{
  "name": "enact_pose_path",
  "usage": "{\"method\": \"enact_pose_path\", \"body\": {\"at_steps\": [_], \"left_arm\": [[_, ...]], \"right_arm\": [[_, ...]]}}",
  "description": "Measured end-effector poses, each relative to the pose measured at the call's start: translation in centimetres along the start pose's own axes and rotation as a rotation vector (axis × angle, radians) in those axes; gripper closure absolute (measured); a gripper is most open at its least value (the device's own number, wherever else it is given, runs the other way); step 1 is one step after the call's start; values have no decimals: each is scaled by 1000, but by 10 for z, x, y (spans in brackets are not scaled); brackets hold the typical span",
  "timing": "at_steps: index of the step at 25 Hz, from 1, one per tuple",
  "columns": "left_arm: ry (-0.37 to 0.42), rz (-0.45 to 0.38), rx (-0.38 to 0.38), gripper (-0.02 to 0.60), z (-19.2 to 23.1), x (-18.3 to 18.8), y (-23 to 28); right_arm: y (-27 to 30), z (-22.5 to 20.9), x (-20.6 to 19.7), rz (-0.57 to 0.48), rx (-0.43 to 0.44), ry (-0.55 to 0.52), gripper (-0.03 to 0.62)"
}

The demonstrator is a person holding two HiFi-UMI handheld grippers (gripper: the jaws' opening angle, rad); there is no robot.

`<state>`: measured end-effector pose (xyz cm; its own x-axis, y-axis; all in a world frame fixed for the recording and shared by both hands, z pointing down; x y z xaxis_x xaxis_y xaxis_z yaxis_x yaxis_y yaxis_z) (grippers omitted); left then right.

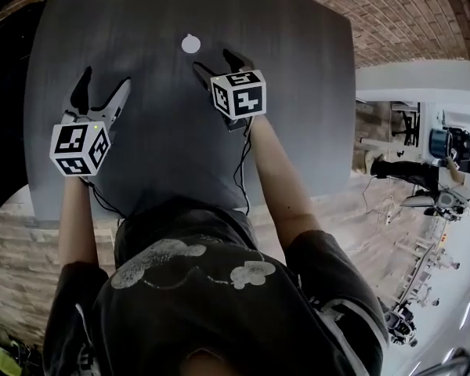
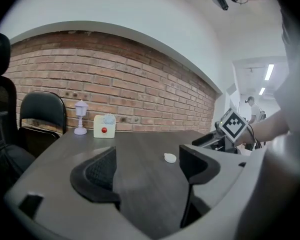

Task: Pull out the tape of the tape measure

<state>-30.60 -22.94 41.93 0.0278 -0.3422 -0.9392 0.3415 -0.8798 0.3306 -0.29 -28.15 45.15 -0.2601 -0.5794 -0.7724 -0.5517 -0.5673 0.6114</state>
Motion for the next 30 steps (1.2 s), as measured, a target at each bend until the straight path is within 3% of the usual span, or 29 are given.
{"method": "enact_pose_path", "body": {"at_steps": [11,17,30], "left_arm": [[13,61,-6,195,12,-22,37],[2,71,-30,195,7,-27,47],[-38,96,-7,195,13,-35,50]], "right_arm": [[71,-21,0,101,16,-19,263],[90,-31,-4,137,23,-14,264],[107,-32,-6,154,40,-31,266]]}}
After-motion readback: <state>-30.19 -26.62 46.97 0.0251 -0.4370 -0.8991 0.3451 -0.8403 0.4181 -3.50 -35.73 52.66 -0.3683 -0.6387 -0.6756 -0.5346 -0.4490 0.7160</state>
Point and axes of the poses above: the fingertips, and each gripper's own axes: y forward along the fingers, z to its left, x out of its top, the point moved 10 cm from there along -y, backward along the fingers, and after that the axes turned 10 degrees about x, right-handed, at the moved point
